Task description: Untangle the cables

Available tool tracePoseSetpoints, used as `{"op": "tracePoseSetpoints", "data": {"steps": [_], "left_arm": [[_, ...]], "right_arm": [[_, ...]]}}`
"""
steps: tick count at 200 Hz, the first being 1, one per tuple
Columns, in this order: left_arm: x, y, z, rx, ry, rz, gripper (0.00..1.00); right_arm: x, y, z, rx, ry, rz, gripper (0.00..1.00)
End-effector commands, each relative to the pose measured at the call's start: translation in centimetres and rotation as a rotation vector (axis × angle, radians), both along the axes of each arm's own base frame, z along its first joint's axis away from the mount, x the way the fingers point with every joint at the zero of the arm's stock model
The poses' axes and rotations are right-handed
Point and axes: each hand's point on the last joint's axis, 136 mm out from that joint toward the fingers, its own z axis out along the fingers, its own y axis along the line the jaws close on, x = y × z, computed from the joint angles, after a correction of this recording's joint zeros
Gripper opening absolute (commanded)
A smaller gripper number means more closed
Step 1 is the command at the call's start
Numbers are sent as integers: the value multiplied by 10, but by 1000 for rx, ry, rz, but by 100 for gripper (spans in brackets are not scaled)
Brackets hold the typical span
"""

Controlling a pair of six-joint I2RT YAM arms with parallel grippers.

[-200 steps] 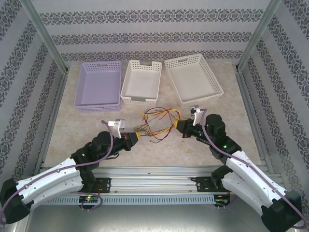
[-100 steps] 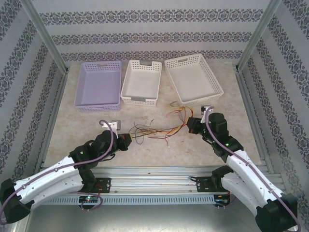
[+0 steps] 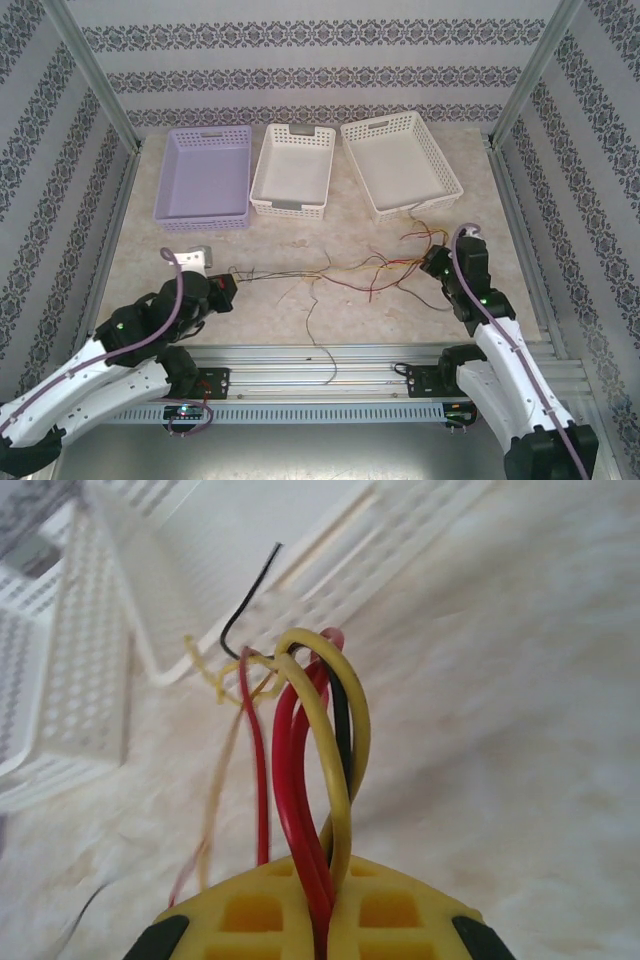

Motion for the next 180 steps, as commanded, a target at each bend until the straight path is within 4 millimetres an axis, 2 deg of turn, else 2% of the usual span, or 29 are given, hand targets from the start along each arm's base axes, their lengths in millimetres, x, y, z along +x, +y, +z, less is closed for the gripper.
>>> {"op": "tracePoseSetpoints", "data": {"steps": [1,59,94,103,118,131,142,159,180], "left_arm": [[-9,45,11,171,-11,93,0],[-9,77,77,302,-108,159,0],[-16,101,118,342,-174,221,0],[-18,104,127,331,-196,220,0],[-18,101,134,304,-208,205,0],[-15,90,133,294,-195,168,0],[-10,82,131,299,-181,150,0],[-6,81,135,327,-182,158,0],[-10,100,155,364,-237,217,0]], "right_arm": [[-7,-26,-8,-40,23,-124,0],[-17,-54,3,-54,1,-265,0],[-26,-70,-5,-47,39,-345,0],[-23,-67,-7,-28,39,-329,0],[-16,-56,-8,15,36,-270,0],[-7,-43,-6,58,22,-202,0],[-5,-40,-6,70,26,-189,0],[-10,-49,-4,33,43,-231,0],[-21,-66,-1,-14,34,-310,0]]}}
